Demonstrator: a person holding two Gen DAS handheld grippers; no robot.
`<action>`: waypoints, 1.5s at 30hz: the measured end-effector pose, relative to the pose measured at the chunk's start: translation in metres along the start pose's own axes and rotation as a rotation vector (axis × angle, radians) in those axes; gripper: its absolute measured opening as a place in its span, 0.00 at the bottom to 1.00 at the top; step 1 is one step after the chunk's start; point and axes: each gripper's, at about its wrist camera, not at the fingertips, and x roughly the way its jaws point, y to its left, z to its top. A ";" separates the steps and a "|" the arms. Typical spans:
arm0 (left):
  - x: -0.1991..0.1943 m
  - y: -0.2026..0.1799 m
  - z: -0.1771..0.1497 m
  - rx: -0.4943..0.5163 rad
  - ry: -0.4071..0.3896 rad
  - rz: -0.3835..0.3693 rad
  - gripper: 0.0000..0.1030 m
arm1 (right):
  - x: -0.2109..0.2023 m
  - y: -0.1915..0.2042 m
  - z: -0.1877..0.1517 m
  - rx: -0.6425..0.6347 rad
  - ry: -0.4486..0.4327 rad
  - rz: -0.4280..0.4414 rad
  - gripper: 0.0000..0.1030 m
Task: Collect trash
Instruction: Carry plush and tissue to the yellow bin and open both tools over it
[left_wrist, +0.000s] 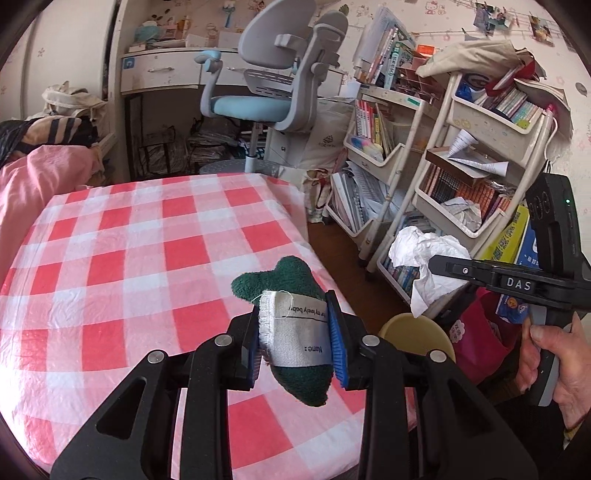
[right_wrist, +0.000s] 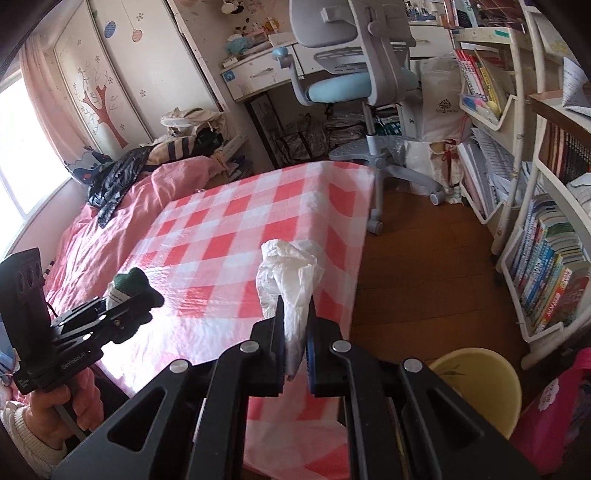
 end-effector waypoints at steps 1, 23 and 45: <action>0.004 -0.008 0.000 0.011 0.009 -0.019 0.28 | -0.001 -0.008 -0.001 -0.004 0.021 -0.019 0.09; 0.175 -0.204 -0.026 0.095 0.318 -0.289 0.49 | 0.015 -0.196 -0.125 0.383 0.154 -0.206 0.44; -0.010 -0.086 -0.002 0.061 -0.044 0.158 0.93 | -0.120 -0.033 -0.050 0.234 -0.319 -0.210 0.92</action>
